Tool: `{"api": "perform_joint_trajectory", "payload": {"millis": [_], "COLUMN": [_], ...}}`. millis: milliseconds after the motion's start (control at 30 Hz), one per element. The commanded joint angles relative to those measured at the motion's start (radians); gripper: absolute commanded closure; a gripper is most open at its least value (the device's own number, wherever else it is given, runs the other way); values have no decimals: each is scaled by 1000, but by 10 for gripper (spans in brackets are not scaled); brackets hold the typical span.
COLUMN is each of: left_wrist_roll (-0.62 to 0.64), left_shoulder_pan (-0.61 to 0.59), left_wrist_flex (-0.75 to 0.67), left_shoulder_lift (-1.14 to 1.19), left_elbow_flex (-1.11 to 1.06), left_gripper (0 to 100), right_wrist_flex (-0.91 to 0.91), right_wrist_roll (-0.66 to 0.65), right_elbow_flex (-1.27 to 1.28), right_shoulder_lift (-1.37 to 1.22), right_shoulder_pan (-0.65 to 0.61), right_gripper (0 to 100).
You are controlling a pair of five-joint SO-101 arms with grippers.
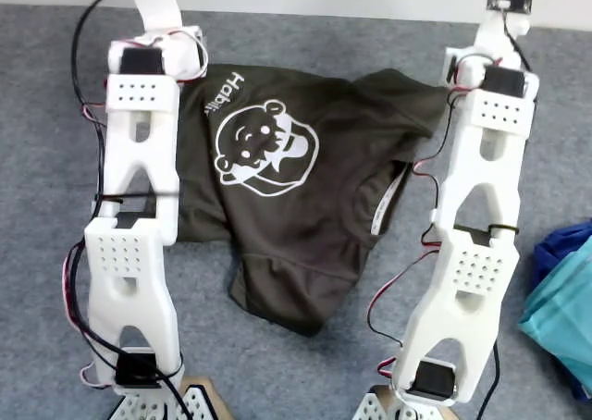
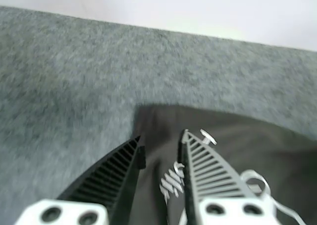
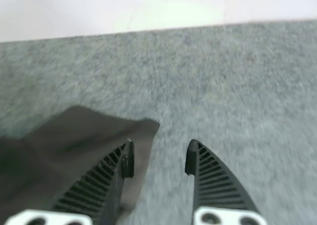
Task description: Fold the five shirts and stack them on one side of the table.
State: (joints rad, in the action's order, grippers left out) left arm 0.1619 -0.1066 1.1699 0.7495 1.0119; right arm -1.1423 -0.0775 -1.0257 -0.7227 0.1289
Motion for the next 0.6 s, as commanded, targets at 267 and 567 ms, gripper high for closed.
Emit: {"api": "perform_joint_trajectory", "payload": {"millis": [267, 567], "left_wrist_roll": [17, 25], "left_shoulder_pan": [41, 88], "left_wrist_flex": [618, 618], "left_shoulder_lift": [-22, -338], "left_elbow_flex": [478, 24], "left_gripper": [902, 902], "right_wrist_flex": [-628, -628], "right_wrist_roll": [12, 11], "right_elbow_flex": [-568, -377], "right_shoulder_lift": [50, 162], "right_shoulder_pan": [-51, -13], "right_gripper": [819, 819]}}
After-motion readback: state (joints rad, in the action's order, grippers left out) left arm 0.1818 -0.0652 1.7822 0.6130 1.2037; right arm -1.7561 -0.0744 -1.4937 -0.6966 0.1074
